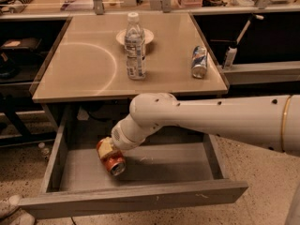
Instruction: Place coke can into top drawer
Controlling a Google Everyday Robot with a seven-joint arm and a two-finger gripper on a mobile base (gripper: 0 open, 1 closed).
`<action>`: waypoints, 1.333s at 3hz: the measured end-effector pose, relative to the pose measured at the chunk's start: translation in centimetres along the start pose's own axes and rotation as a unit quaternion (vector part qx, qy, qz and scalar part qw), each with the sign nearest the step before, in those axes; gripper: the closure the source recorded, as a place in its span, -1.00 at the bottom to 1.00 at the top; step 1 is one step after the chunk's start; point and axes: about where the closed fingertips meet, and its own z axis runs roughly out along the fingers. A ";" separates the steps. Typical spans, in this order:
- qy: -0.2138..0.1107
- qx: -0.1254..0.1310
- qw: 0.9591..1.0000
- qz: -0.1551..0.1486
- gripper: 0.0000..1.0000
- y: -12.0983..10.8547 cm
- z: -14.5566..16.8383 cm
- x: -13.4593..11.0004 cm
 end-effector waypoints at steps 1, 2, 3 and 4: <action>0.014 0.003 1.000 0.004 1.00 -1.1 0.9 0.9; 0.014 0.003 1.000 0.004 0.62 -1.1 0.9 0.9; 0.014 0.003 1.000 0.004 0.16 -1.1 0.9 0.9; 0.014 0.003 1.000 0.004 -0.31 -1.1 0.9 0.9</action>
Offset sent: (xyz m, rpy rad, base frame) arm -0.0024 -0.0053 -0.0138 -0.0169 0.0206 0.0053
